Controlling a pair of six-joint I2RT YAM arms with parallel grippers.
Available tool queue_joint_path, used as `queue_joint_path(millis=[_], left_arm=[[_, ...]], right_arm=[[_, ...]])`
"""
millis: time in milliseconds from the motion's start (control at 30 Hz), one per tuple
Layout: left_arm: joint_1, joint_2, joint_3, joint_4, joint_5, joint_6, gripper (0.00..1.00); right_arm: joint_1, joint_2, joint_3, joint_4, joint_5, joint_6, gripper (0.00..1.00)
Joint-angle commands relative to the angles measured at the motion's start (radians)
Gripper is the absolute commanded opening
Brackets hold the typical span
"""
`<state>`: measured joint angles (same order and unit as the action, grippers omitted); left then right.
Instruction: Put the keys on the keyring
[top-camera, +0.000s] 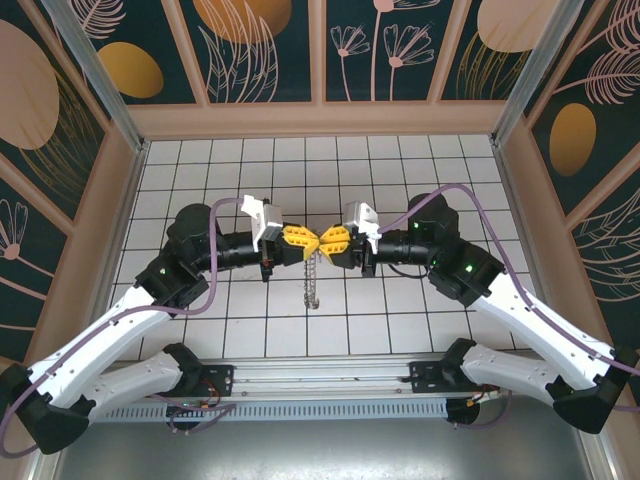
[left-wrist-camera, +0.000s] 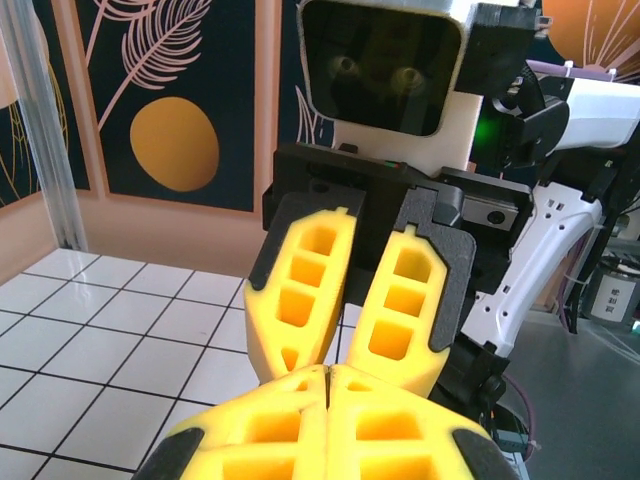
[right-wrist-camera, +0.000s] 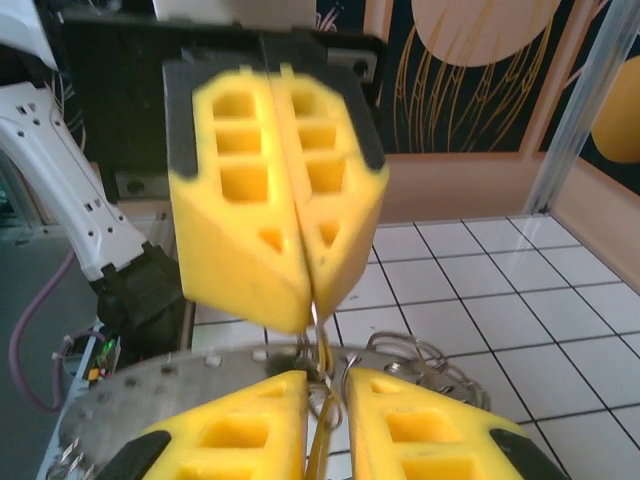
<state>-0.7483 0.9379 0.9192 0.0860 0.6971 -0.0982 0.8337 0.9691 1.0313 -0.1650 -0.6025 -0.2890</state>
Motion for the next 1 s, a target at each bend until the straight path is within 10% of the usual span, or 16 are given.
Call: queue_joint_path(millis=[0,467,967], left_arm=[[-0.005,-0.011,-0.015,0.122,0.028,-0.041,0.0],[-0.005,-0.006,-0.061,0.262,0.065,-0.118,0.0],[-0.005,0.092,0.136,-0.392,-0.09,0.228,0.1]], right_arm=[[0.007,-0.015,-0.016,0.071,-0.02,0.026,0.12],[0.006,0.004,-0.021,0.08,-0.043,0.025,0.08],[-0.001,0.112,0.241,-0.298,0.006,-0.162,0.0]])
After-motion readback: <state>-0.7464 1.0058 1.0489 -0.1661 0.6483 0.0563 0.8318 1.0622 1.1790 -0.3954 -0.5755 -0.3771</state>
